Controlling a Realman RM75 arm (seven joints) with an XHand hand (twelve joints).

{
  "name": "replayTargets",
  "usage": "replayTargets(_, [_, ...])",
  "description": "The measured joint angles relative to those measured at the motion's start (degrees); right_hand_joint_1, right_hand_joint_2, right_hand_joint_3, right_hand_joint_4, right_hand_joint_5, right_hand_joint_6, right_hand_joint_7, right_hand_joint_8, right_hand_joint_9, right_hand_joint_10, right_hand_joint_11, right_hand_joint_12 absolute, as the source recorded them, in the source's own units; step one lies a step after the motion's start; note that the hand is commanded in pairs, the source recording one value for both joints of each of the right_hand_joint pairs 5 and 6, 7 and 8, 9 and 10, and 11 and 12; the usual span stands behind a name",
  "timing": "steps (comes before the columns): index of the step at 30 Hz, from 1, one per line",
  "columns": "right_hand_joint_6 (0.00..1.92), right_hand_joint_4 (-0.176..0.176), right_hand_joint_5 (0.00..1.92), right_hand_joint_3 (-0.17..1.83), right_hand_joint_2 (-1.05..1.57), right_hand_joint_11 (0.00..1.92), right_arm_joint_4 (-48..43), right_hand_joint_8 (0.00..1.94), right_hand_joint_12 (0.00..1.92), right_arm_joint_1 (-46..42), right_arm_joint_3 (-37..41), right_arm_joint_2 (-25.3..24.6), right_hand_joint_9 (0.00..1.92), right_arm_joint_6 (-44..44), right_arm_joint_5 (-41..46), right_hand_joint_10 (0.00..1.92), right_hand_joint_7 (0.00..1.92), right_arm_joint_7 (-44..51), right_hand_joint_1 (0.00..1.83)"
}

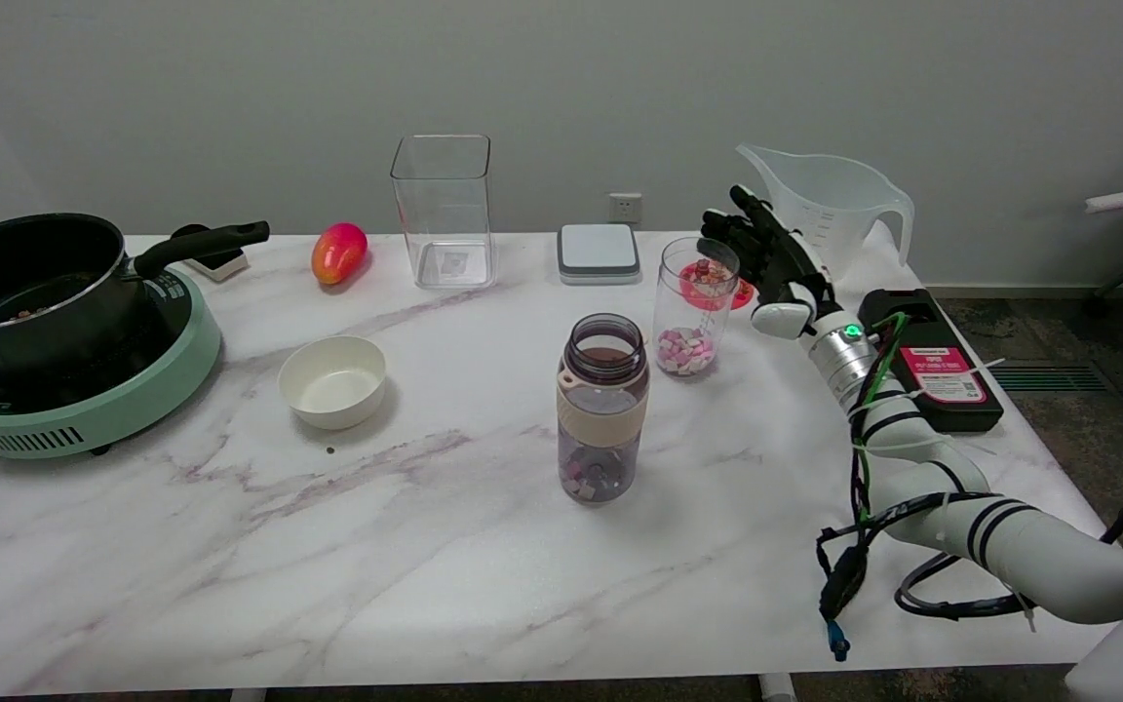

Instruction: Pick up the measuring cup.

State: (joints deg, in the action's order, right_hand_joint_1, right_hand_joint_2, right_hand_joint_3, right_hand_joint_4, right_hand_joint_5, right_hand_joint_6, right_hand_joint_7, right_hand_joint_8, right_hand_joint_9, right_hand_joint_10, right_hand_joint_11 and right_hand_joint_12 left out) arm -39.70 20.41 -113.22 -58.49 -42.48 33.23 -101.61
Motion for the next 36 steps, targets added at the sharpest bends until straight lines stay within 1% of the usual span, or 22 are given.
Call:
replayTargets(2, [0.11, 0.0, 0.11, 1.23, -1.01, 0.43, 0.99, 0.45, 0.43, 0.62, -0.28, -0.41, 0.39, 0.36, -0.53, 0.39, 0.45, -0.03, 1.24])
replayTargets(3, [0.26, 0.0, 0.26, 1.22, -1.0, 0.43, 1.52, 0.51, 0.43, 0.93, -0.42, -0.63, 0.4, 0.57, -0.88, 0.4, 0.51, -0.05, 1.26])
replayTargets(4, [0.45, 0.0, 0.45, 1.21, -0.97, 0.44, 1.89, 0.52, 0.44, 1.16, -0.52, -0.8, 0.4, 0.74, -1.16, 0.4, 0.52, -0.06, 1.28])
replayTargets(5, [0.56, 0.0, 0.56, 1.2, -0.94, 0.44, 2.32, 0.52, 0.44, 1.41, -0.61, -1.02, 0.41, 0.96, -1.52, 0.41, 0.52, -0.09, 1.28])
replayTargets(7, [0.53, 0.0, 0.53, 1.17, -0.87, 0.45, 3.13, 0.51, 0.45, 1.8, -0.74, -1.47, 0.43, 1.29, -2.01, 0.43, 0.51, -0.19, 1.28])
replayTargets(9, [0.54, 0.0, 0.54, 1.14, -0.82, 0.45, 3.83, 0.58, 0.45, 2.04, -0.75, -1.85, 0.44, 1.38, -2.05, 0.44, 0.58, -0.24, 1.28])
replayTargets(11, [0.54, 0.0, 0.54, 1.12, -0.78, 0.47, 4.48, 0.59, 0.47, 2.16, -0.64, -2.26, 0.46, 1.38, -1.7, 0.46, 0.59, -0.25, 1.28])
replayTargets(15, [0.48, 0.0, 0.48, 1.15, -0.79, 0.48, 5.55, 0.56, 0.48, 2.16, -0.12, -2.92, 0.48, 0.95, -0.6, 0.48, 0.56, -0.13, 1.28])
replayTargets(19, [0.34, 0.0, 0.34, 1.19, -0.85, 0.49, 6.18, 0.52, 0.49, 2.16, 0.05, -3.46, 0.48, 0.62, -0.16, 0.48, 0.52, 0.02, 1.28])
replayTargets(25, [0.27, 0.0, 0.27, 1.22, -0.88, 0.49, 7.0, 0.49, 0.49, 2.84, 0.05, -4.18, 0.47, 0.61, -0.1, 0.47, 0.49, 0.17, 1.28])
replayTargets(27, [0.24, 0.0, 0.24, 1.19, -0.9, 0.49, 7.26, 0.49, 0.49, 3.12, 0.04, -4.35, 0.47, 0.83, -0.3, 0.47, 0.49, 0.22, 1.28])
replayTargets(36, [0.24, 0.0, 0.24, 1.17, -0.88, 0.47, 8.3, 0.48, 0.47, 4.33, -0.1, -5.38, 0.46, 2.27, -1.69, 0.46, 0.48, 0.38, 1.28])
